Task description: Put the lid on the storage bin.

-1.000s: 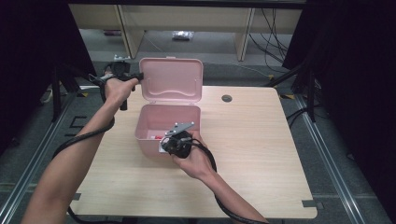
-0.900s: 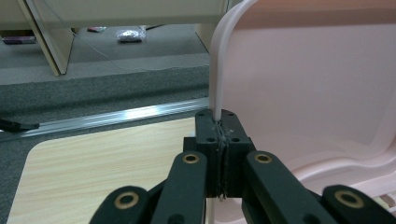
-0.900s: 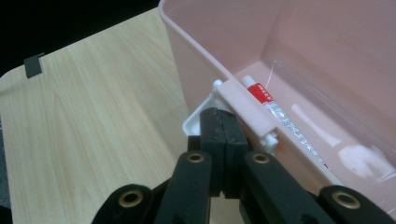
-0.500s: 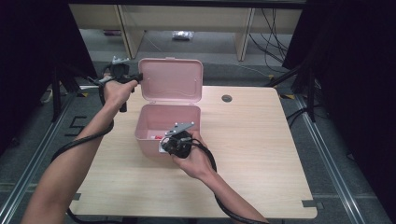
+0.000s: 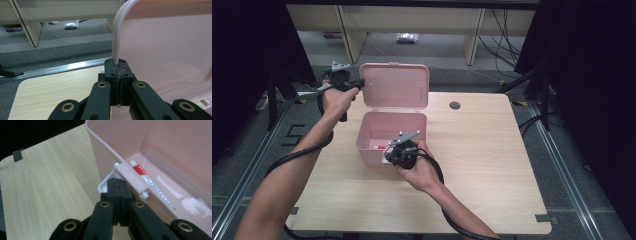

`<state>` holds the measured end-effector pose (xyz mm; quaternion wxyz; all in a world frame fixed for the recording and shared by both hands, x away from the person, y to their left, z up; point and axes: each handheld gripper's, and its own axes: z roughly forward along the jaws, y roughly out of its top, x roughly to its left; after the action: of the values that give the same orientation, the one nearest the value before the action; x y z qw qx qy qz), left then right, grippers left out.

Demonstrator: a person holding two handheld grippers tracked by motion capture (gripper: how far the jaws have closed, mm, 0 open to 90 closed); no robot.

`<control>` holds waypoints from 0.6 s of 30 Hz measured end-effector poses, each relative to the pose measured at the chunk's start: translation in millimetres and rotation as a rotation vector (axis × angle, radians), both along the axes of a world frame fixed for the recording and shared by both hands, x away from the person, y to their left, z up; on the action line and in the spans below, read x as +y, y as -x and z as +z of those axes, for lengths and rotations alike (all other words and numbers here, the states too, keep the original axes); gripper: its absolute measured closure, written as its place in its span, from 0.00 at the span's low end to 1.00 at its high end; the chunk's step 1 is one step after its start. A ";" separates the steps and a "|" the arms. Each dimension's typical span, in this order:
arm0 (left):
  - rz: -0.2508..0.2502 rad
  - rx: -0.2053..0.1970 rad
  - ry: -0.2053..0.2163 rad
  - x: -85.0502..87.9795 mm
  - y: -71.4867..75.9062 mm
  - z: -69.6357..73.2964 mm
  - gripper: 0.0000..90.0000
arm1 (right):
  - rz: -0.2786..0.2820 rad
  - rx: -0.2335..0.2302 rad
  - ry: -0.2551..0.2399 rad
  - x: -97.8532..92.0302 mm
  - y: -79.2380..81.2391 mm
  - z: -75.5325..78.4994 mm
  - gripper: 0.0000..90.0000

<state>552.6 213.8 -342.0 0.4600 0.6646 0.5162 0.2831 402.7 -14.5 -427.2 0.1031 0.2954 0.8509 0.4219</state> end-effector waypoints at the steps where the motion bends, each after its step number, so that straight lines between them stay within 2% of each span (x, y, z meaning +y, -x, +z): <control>1: -0.001 0.000 -0.001 0.1 0.4 0.0 0.98 | 0.008 0.007 0.012 -0.8 -0.4 1.3 1.00; 2: -0.002 -0.001 -0.002 0.3 0.8 0.1 0.98 | 0.023 0.001 0.031 -1.9 -1.2 2.5 1.00; 5: -0.003 -0.003 -0.006 0.4 2.0 0.3 0.98 | 0.016 0.019 0.022 -1.5 -0.3 2.2 1.00; 6: -0.002 -0.004 -0.006 0.2 2.5 0.2 0.98 | 0.030 -0.002 0.035 -2.3 -1.6 2.8 1.00; 13: -0.003 -0.015 -0.012 0.1 5.4 -0.2 0.98 | 0.011 0.025 0.014 -1.4 0.0 1.9 1.00; 18: -0.004 -0.018 -0.014 -0.1 7.5 0.2 0.98 | 0.022 0.040 0.033 -2.6 -0.2 3.9 1.00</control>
<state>545.1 213.6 -341.8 0.4605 0.6662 0.5090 0.2916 402.9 -17.1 -423.3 0.0865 0.2927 0.8629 0.4028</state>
